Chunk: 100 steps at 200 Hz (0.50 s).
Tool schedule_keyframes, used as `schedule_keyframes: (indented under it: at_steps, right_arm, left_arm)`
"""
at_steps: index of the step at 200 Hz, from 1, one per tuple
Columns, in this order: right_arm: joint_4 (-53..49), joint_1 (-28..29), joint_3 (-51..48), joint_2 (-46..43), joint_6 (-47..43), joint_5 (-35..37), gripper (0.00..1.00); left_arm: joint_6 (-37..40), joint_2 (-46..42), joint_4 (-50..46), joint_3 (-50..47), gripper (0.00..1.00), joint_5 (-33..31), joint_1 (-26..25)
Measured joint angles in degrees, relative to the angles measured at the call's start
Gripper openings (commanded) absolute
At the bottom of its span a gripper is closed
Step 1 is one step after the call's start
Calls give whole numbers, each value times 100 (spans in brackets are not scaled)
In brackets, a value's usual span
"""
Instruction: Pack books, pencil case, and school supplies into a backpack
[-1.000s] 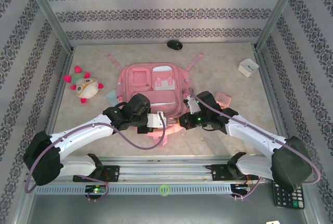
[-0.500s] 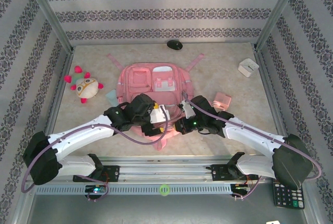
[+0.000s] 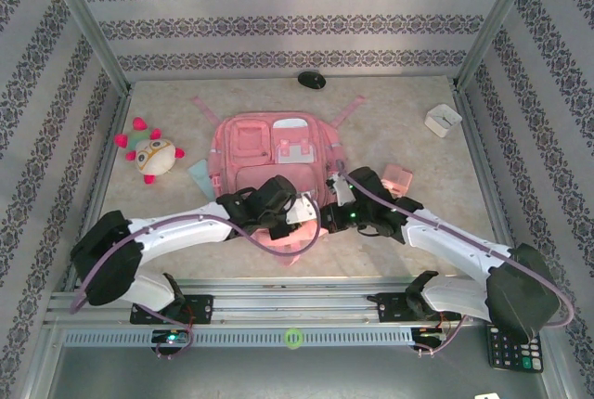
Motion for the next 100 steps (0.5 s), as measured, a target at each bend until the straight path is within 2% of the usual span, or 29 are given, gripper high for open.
schedule_keyframes:
  at_steps: [50, 100]
  right_arm:
    - [170, -994, 61, 286, -184, -299, 0]
    - [599, -1939, 197, 901, -190, -289, 0]
  left_arm:
    - [868, -1458, -17, -715, 6, 610, 214]
    - [1316, -1956, -387, -769, 3, 846, 284]
